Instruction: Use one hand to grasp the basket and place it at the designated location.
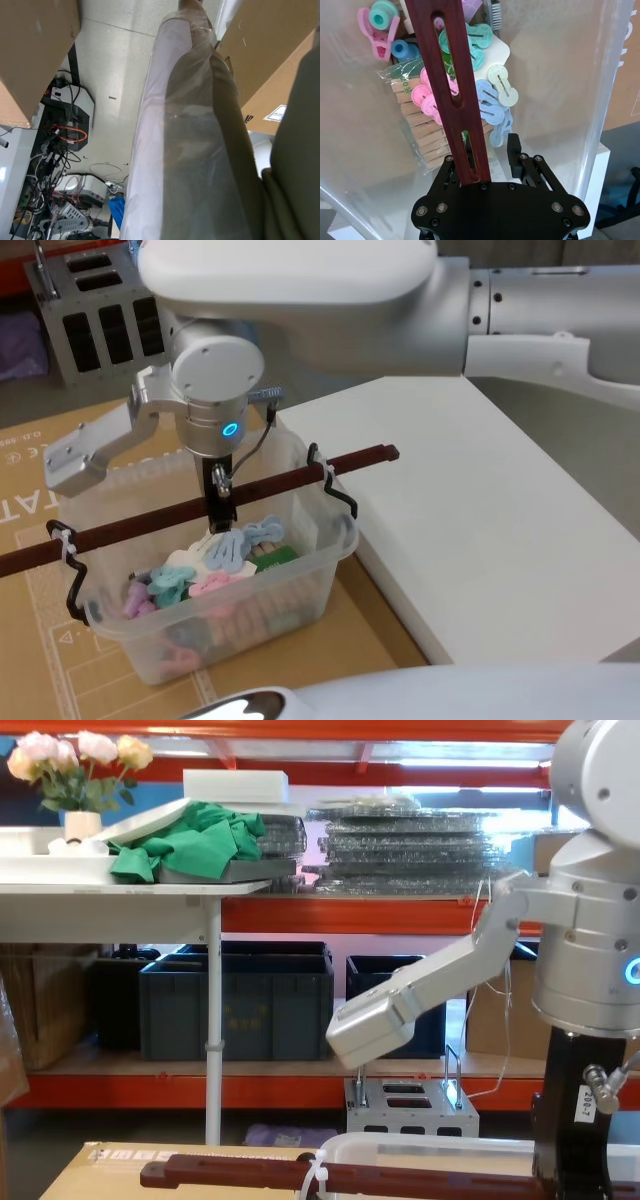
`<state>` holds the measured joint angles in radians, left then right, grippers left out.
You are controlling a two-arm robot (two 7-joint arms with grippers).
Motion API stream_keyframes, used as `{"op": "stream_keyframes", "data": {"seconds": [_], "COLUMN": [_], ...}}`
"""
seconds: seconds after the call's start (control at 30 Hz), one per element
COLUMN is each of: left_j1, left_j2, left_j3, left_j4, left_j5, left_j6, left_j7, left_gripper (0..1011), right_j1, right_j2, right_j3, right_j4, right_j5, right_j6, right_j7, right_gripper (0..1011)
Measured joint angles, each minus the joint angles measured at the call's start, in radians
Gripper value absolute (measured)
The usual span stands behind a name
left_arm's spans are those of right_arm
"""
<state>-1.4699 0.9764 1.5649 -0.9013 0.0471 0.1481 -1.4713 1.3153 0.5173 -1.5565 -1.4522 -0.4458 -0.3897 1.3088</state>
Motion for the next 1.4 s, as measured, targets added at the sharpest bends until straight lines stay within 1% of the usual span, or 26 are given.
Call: {"op": "stream_keyframes", "data": {"seconds": [0.03,0.13,0.4,0.47,0.53,0.63,0.73,0.93,1.1,1.4], "left_j1": [0.0,0.0,0.0,0.0,0.0,0.0,0.0,0.0,0.0,0.0], "left_j2": [0.0,0.0,0.0,0.0,0.0,0.0,0.0,0.0,0.0,0.0], "left_j3": [0.0,0.0,0.0,0.0,0.0,0.0,0.0,0.0,0.0,0.0], "left_j4": [0.0,0.0,0.0,0.0,0.0,0.0,0.0,0.0,0.0,0.0], "left_j5": [0.0,0.0,0.0,0.0,0.0,0.0,0.0,0.0,0.0,0.0], "left_j6": [0.0,0.0,0.0,0.0,0.0,0.0,0.0,0.0,0.0,0.0], "left_j7": [0.0,0.0,0.0,0.0,0.0,0.0,0.0,0.0,0.0,0.0], "left_gripper": [0,0,0,0,0,0,0,0,0,0], "right_j1": [0.002,0.003,0.004,0.007,0.011,0.015,0.016,0.023,0.034,0.037], "right_j2": [0.005,0.011,0.021,0.034,0.043,0.054,0.058,0.067,0.083,0.09], "right_j3": [0.003,0.006,0.013,0.021,0.03,0.039,0.046,0.061,0.086,0.101], "right_j4": [-0.003,-0.007,-0.017,-0.022,-0.026,-0.027,-0.027,-0.023,-0.025,-0.023], "right_j5": [0.005,0.011,0.018,0.027,0.035,0.041,0.046,0.062,0.094,0.112], "right_j6": [0.0,0.0,0.0,0.0,0.001,0.001,0.0,-0.005,-0.012,-0.019], "right_j7": [0.0,0.002,0.004,0.005,0.005,0.005,0.005,0.006,0.007,0.008], "right_gripper": [368,337,287,272,197,127,103,79,79,77]}}
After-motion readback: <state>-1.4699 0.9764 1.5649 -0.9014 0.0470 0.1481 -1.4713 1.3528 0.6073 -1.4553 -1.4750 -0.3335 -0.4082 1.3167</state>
